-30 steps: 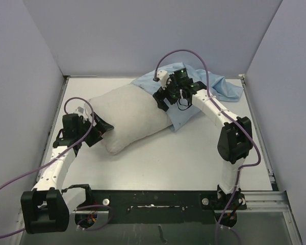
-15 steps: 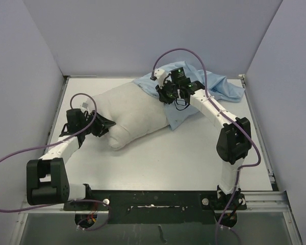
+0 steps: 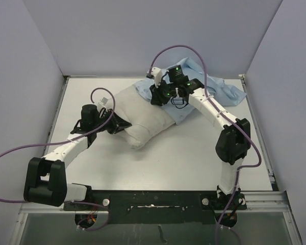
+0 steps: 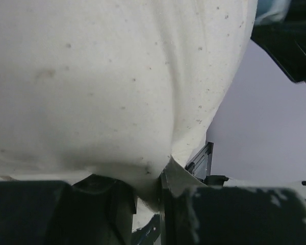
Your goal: Put the pillow into the pillowcase
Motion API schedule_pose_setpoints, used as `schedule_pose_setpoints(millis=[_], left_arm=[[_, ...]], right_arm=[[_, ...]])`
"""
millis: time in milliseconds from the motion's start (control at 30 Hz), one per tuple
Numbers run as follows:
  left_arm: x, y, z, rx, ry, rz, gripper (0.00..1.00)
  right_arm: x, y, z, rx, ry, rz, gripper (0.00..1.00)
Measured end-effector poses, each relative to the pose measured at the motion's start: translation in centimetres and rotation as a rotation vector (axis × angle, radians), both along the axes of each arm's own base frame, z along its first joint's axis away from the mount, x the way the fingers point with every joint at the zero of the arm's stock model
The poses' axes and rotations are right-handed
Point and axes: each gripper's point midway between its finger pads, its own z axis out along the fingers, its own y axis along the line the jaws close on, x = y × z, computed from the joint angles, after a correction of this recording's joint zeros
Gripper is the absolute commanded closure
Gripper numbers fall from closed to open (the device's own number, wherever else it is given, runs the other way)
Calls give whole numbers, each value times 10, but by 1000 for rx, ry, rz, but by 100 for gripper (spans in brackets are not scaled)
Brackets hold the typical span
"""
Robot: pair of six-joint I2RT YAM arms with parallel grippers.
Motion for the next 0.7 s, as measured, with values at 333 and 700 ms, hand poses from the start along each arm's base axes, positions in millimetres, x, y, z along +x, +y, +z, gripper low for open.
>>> schedule_pose_setpoints(millis=[333, 700], left_arm=[[-19, 25, 62, 118, -257, 109, 10], [-27, 22, 93, 279, -399, 91, 15]], right_arm=[[-3, -89, 10, 111, 47, 87, 2], [-57, -164, 40, 319, 40, 93, 2]])
